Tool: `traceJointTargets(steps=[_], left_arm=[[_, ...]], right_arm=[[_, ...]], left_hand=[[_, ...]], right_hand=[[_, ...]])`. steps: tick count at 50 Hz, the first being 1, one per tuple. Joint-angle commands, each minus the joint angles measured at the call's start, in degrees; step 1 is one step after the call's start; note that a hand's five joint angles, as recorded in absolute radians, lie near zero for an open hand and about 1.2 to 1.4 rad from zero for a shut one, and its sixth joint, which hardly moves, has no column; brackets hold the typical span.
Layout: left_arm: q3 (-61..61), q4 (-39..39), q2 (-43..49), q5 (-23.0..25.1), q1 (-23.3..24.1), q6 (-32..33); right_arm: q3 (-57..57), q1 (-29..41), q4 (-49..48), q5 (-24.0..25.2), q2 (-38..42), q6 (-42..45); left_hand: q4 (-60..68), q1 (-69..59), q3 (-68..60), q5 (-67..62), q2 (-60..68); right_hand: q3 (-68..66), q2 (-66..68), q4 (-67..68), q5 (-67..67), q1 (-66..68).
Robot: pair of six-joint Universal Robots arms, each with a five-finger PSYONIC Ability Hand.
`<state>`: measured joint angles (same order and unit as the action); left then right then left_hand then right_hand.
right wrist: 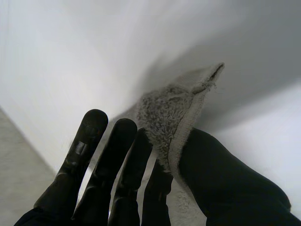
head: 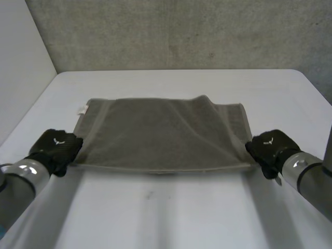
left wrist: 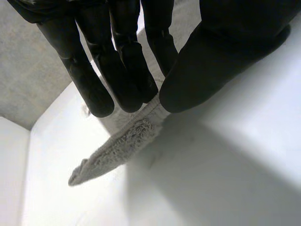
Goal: Fold the towel.
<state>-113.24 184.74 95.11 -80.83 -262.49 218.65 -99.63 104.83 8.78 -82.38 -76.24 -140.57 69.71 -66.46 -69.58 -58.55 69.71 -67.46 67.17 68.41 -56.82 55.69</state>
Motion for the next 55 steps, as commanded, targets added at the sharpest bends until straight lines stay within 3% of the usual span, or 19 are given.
traceJointTargets(steps=[1,8,13,18,24,34,41,47,48,49,50,51,52,55], left_arm=[[-1.6,-13.7,-12.4,-2.0,0.1,10.5],[-1.7,-15.5,-16.0,-1.3,0.6,11.6],[-1.7,-11.5,-10.9,-1.3,1.9,11.5],[2.0,-3.3,4.3,-1.4,2.8,11.5],[9.7,1.1,13.5,-1.5,4.0,11.3],[32.3,16.4,29.4,-2.3,8.4,11.6],[46.2,17.2,39.8,-3.4,9.1,12.1],[52.7,14.2,46.5,-4.6,10.1,12.1],[52.7,14.2,46.5,-4.6,10.1,12.1],[52.5,14.2,46.8,-4.6,10.2,12.1],[52.2,14.1,47.0,-5.2,10.4,12.2],[52.2,14.1,47.0,-5.2,10.4,12.2],[51.9,14.1,46.8,-5.5,10.9,12.1],[50.5,14.3,45.7,-6.4,11.7,12.1]], right_arm=[[1.0,0.0,13.6,1.2,-5.4,11.4],[2.9,0.2,15.3,1.0,-10.2,13.5],[3.1,0.6,13.5,0.4,-8.2,13.5],[3.9,0.9,9.3,-0.3,-0.1,13.8],[10.3,1.4,0.9,-2.6,9.5,13.5],[21.1,4.4,-18.5,-5.2,21.7,13.6],[31.1,5.7,-28.7,-4.4,31.9,14.0],[36.7,5.7,-30.4,-2.4,38.5,14.2],[37.6,5.7,-30.4,-2.4,39.8,14.1],[37.8,5.7,-30.4,-2.4,40.2,13.8],[37.8,5.7,-30.4,-2.3,40.2,13.8],[37.8,5.7,-30.5,-2.4,40.2,13.6],[37.8,5.7,-30.5,-2.4,40.2,13.6],[37.4,5.2,-30.4,-2.7,38.2,11.5]], left_hand=[[10.3,-13.5,-10.4,-11.5,10.3],[10.3,-13.5,-10.4,-11.5,10.3],[10.3,-13.5,-10.4,-11.5,10.3],[10.3,-13.5,-10.4,-11.5,10.3],[10.3,-13.5,-10.4,-11.5,10.3],[10.3,-13.5,-10.4,-11.5,10.3],[10.3,-13.5,-10.4,-11.5,10.3],[10.3,-13.5,-10.4,-11.5,10.3],[10.3,-13.5,-10.4,-11.5,10.3],[-1.5,-1.7,1.4,0.3,-1.5],[-41.1,37.8,41.0,39.9,-41.1],[-41.5,38.2,41.4,40.3,-41.5],[-59.7,56.5,59.6,58.5,-59.7],[-59.5,56.2,59.4,58.3,-59.5]], right_hand=[[-12.5,12.8,11.6,-13.2,24.3],[-12.5,12.8,11.6,-13.2,24.3],[-12.5,12.8,11.6,-13.2,24.3],[-12.5,12.8,11.6,-13.2,24.3],[-12.5,12.8,11.6,-13.2,24.3],[-12.5,12.8,11.6,-13.2,24.3],[-12.5,12.8,11.6,-13.2,24.3],[-11.8,12.0,10.8,-12.4,23.5],[19.0,-18.8,-20.0,18.4,-7.3],[52.8,-52.5,-53.8,52.2,-41.1],[53.2,-52.9,-54.1,52.5,-41.4],[57.5,-57.2,-58.4,56.8,-45.7],[57.5,-57.2,-58.4,56.8,-45.7],[57.5,-57.2,-58.4,56.8,-45.7]])
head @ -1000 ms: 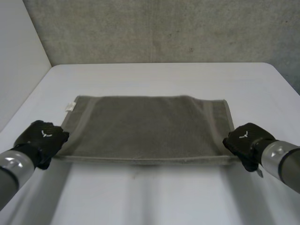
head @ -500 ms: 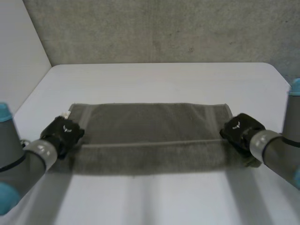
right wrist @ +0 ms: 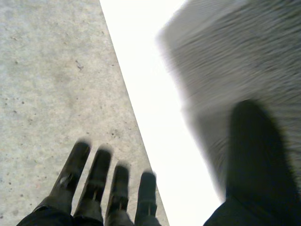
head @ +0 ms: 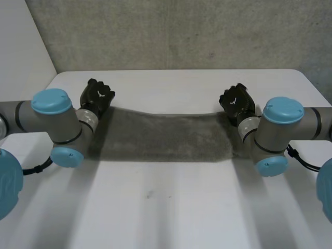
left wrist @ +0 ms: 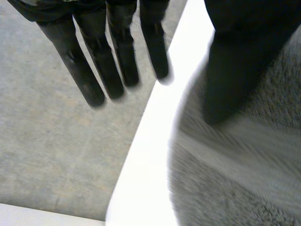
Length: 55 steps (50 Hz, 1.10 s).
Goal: Fold the towel.
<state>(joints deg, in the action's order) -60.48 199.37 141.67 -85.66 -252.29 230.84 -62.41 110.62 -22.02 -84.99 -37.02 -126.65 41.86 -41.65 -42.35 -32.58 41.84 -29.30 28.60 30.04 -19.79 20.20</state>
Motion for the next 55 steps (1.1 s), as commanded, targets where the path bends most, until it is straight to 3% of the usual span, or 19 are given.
traceJointTargets(steps=[1,10,18,26,33,38,48,50,51,52,55], left_arm=[[-2.3,-0.3,-0.9,-1.5,1.5,0.0],[-10.2,-0.6,-11.6,-4.7,1.4,-1.0],[-23.9,0.0,-23.3,-4.2,0.5,-4.2],[-33.5,0.0,-31.2,-4.0,0.0,-13.7],[-38.5,0.1,-33.4,-0.9,-0.9,-21.8],[-40.2,1.0,-33.5,1.8,-2.9,-23.3],[-41.3,2.1,-33.5,2.0,-3.5,-23.4],[-41.4,2.2,-33.5,2.0,-3.5,-23.3],[-41.4,2.2,-33.5,2.0,-3.5,-23.3],[-41.4,2.2,-33.5,2.0,-3.5,-23.3],[-41.6,2.2,-33.5,2.1,-3.5,-23.4]], right_arm=[[-0.6,-0.7,0.4,-0.4,-3.3,-5.1],[-12.1,-2.0,5.1,-0.8,-20.3,-24.2],[-20.2,-5.6,17.4,-0.5,-28.0,-27.0],[-23.9,-8.7,24.9,-0.3,-28.4,-30.4],[-26.3,-10.6,24.3,2.5,-27.1,-31.6],[-26.7,-10.9,21.0,4.7,-23.5,-31.6],[-27.0,-11.7,15.8,4.9,-20.3,-30.9],[-26.8,-11.7,14.6,4.9,-19.6,-30.6],[-26.8,-11.7,14.6,4.9,-19.6,-30.6],[-26.7,-11.9,13.6,4.9,-19.3,-30.6],[-26.9,-12.9,11.5,4.9,-19.3,-30.5]], left_hand=[[-31.6,31.4,32.1,32.4,-31.6],[-31.6,31.4,32.1,32.4,-31.6],[-31.6,31.4,32.1,32.4,-31.6],[-31.8,31.6,32.3,32.5,-31.8],[-31.8,31.6,32.3,32.5,-31.8],[-31.8,31.6,32.3,32.5,-31.8],[-31.8,31.6,32.3,32.5,-31.8],[-31.8,31.6,32.3,32.5,-31.8],[-31.8,31.6,32.3,32.5,-31.8],[-31.8,31.6,32.3,32.5,-31.8],[-31.8,31.6,32.3,32.5,-31.8]], right_hand=[[19.3,-18.6,-20.0,19.8,-10.2],[19.3,-18.6,-20.0,19.8,-10.2],[19.3,-18.6,-20.0,19.8,-10.2],[11.8,-11.1,-12.6,12.3,-2.7],[2.2,-1.5,-3.0,2.7,6.9],[-0.1,0.8,-0.6,0.4,9.2],[-15.4,16.1,14.7,-14.9,24.5],[-29.1,29.8,28.4,-28.6,38.2],[-29.2,29.9,28.5,-28.7,38.3],[-47.4,48.1,46.6,-46.9,56.5],[-50.7,51.4,50.0,-50.2,59.8]])
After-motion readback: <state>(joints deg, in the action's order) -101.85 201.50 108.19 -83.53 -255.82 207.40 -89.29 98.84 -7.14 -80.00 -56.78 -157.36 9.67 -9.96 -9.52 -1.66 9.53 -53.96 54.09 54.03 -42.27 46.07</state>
